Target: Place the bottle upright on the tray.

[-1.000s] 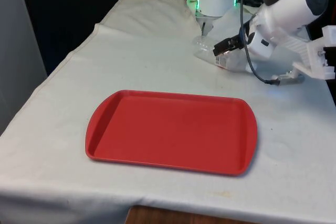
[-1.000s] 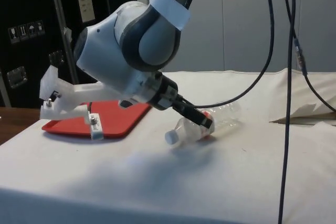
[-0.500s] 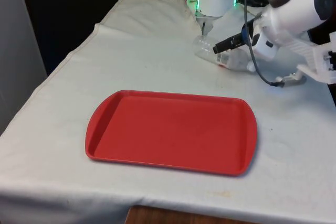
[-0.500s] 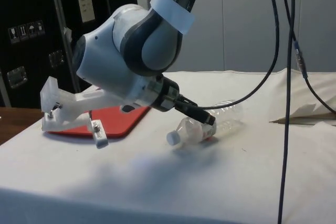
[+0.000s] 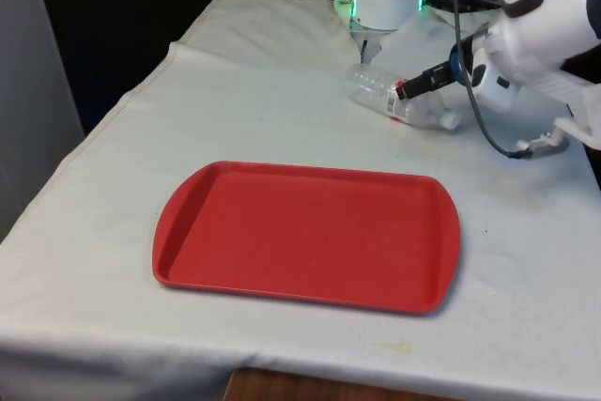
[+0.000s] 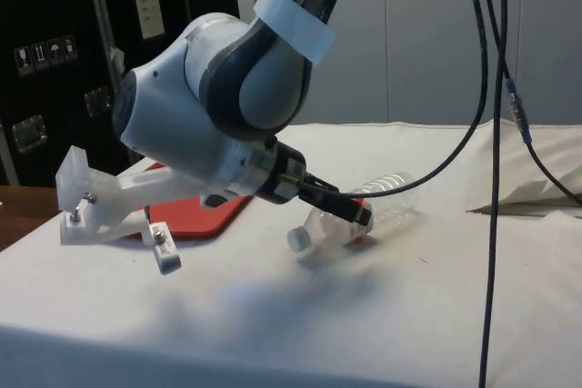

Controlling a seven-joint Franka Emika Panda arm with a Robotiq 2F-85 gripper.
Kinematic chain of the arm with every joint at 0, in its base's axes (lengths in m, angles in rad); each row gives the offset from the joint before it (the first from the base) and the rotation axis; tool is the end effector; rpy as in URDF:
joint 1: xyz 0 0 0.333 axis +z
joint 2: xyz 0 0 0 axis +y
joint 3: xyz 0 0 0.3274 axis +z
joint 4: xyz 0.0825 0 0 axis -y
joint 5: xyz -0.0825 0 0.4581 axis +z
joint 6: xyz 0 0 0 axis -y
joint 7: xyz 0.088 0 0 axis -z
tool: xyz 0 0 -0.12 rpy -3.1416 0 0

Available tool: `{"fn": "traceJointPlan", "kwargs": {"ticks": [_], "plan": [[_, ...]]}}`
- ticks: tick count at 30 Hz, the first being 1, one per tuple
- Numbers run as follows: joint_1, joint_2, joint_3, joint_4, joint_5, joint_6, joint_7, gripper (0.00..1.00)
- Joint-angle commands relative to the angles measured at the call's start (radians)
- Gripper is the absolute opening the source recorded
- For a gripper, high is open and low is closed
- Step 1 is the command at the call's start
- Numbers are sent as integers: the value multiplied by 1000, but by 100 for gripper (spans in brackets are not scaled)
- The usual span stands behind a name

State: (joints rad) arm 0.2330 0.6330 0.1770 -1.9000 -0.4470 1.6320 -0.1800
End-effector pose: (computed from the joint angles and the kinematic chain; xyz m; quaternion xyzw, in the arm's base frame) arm 0.5308 0.1844 0.0828 0.8186 0.3685 -0.3986 0.1875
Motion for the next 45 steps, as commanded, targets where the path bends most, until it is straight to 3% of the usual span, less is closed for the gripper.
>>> {"fn": "traceJointPlan", "kwargs": {"ticks": [1,24,45], "plan": [[2,9,2,8,-1,-4,-6,100],[3,43,0,18,-43,-8,-20,100],[4,76,3,46,-48,-16,-34,100]]}}
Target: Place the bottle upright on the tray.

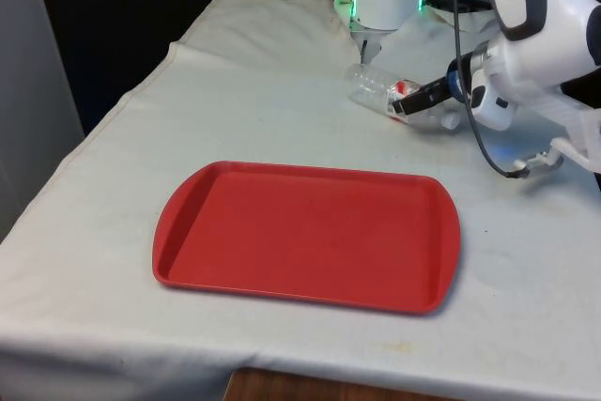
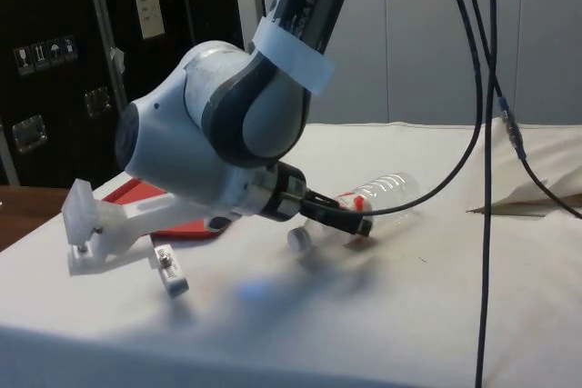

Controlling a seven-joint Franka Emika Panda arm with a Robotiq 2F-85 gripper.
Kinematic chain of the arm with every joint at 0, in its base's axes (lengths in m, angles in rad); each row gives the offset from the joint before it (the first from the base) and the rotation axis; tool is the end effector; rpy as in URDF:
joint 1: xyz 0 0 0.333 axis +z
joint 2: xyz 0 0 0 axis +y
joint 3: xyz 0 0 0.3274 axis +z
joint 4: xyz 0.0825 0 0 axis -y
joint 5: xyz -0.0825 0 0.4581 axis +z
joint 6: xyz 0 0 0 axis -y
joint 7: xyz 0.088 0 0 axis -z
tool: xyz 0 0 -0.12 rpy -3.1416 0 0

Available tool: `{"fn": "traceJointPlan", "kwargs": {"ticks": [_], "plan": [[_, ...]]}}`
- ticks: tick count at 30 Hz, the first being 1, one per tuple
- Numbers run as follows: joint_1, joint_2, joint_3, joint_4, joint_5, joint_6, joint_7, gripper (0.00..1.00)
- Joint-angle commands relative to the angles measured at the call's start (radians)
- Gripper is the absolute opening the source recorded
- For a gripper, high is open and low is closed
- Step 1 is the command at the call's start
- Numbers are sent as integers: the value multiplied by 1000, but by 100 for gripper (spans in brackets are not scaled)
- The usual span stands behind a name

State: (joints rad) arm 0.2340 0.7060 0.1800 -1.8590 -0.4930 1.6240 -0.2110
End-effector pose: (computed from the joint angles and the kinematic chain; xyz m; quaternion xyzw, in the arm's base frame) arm 0.5324 0.1834 0.0553 0.7980 0.3921 -0.4141 0.1949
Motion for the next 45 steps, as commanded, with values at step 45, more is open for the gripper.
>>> {"fn": "traceJointPlan", "kwargs": {"ticks": [45], "plan": [[7,41,16,53,-12,-81,-9,100]]}}
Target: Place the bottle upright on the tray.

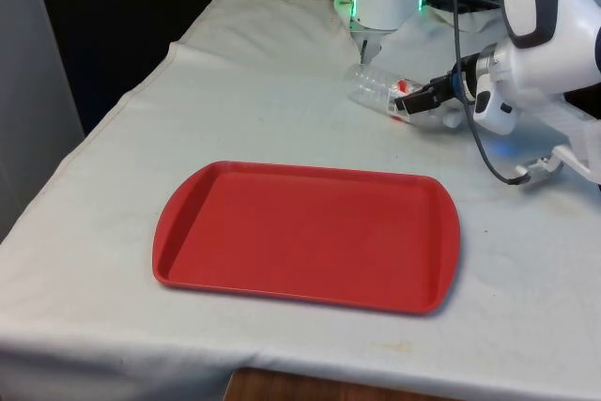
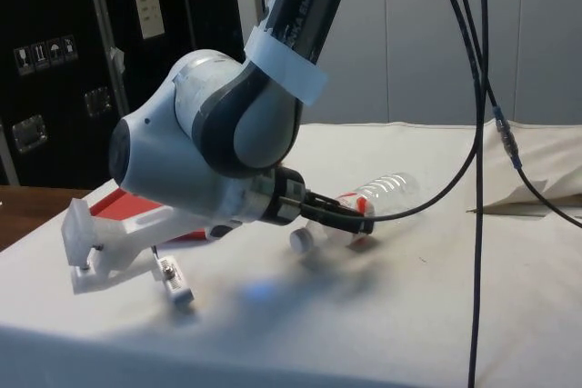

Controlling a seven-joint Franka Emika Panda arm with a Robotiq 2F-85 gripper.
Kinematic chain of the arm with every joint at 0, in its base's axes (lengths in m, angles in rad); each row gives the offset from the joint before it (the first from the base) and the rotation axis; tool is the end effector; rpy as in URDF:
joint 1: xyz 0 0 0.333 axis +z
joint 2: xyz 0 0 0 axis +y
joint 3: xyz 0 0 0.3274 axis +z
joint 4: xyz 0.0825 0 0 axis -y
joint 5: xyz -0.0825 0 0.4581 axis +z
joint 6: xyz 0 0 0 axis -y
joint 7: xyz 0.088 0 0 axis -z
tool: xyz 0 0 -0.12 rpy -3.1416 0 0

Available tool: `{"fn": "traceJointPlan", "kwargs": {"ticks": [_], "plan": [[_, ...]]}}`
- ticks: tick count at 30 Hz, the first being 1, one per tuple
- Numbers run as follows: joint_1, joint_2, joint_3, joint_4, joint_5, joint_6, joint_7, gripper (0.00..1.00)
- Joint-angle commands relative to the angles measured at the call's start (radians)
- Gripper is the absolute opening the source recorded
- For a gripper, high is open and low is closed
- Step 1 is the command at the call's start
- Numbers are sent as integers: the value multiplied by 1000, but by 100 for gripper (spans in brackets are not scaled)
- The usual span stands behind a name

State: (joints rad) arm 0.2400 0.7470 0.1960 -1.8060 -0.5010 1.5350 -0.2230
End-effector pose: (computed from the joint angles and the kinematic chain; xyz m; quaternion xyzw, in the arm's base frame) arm 0.5323 0.1915 0.0525 0.7789 0.3938 -0.4448 0.2010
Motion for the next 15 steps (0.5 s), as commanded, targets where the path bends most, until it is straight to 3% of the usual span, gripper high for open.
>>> {"fn": "traceJointPlan", "kwargs": {"ticks": [1,15], "plan": [[1,0,0,0,-4,10,5,100],[-3,-5,-1,-13,-4,68,18,100]]}}
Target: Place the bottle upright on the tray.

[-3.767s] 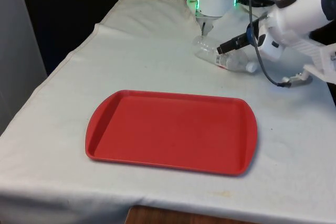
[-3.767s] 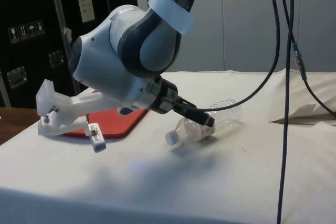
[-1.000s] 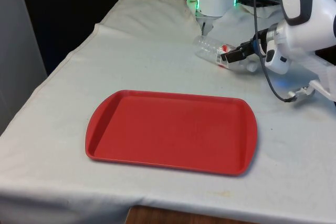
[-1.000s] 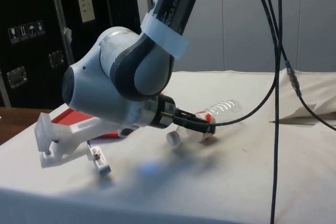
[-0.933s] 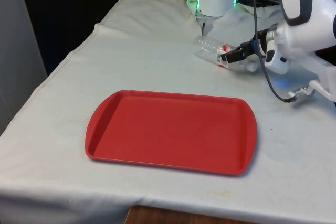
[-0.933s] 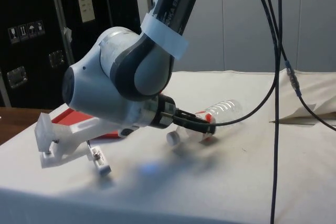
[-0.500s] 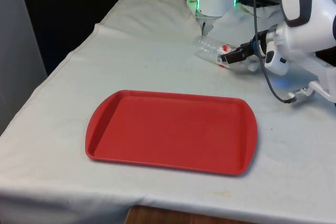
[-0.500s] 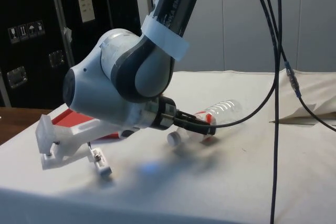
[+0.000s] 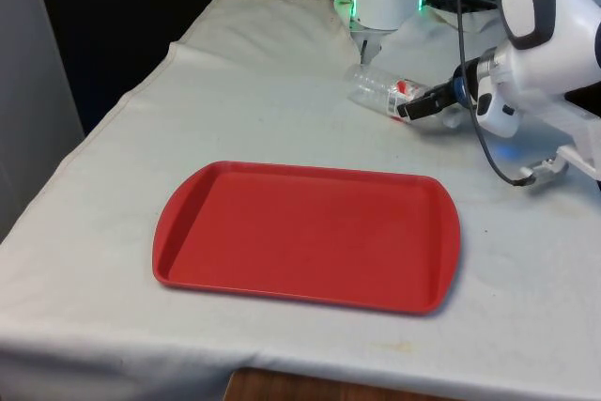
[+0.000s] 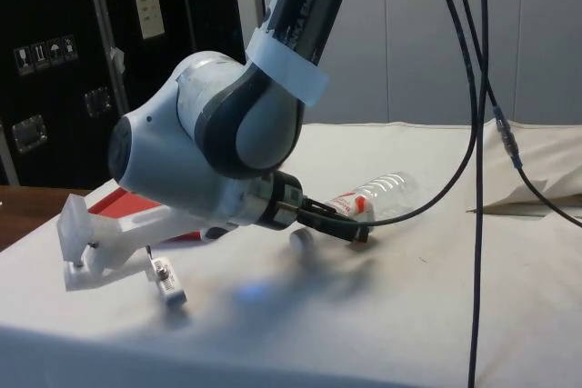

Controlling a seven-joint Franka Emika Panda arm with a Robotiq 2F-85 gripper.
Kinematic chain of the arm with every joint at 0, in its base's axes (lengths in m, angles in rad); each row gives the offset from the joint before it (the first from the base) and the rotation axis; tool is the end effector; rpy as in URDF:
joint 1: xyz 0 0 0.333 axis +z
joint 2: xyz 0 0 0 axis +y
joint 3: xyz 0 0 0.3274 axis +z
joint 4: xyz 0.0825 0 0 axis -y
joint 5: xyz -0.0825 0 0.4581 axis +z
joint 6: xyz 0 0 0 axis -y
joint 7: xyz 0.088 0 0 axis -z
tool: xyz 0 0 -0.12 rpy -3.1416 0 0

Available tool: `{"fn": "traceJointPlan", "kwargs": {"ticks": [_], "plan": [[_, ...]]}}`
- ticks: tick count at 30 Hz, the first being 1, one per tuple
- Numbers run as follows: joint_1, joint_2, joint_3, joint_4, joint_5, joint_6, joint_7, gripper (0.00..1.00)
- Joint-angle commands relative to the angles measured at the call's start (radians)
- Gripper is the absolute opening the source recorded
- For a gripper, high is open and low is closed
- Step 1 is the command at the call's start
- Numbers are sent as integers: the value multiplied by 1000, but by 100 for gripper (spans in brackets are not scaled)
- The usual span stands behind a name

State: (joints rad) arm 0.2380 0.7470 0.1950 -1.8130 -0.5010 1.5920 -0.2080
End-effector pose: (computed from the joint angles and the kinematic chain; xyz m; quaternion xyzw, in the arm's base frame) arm 0.5356 0.1943 0.0475 0.7914 0.3953 -0.4223 0.1977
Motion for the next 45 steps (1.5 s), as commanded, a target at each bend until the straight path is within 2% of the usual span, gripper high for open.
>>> {"fn": "traceJointPlan", "kwargs": {"ticks": [1,16,18,19,20,27,28,35,45], "plan": [[0,0,0,0,0,0,0,100],[1,0,0,0,-1,3,3,99],[1,0,1,0,-1,2,3,90],[1,1,1,1,-1,2,4,80],[1,1,1,1,-1,2,4,74],[1,2,2,2,-1,0,5,52],[1,2,2,4,-1,-3,5,45],[0,2,3,8,0,-13,4,35],[-3,-13,5,9,5,-24,-3,34]]}}
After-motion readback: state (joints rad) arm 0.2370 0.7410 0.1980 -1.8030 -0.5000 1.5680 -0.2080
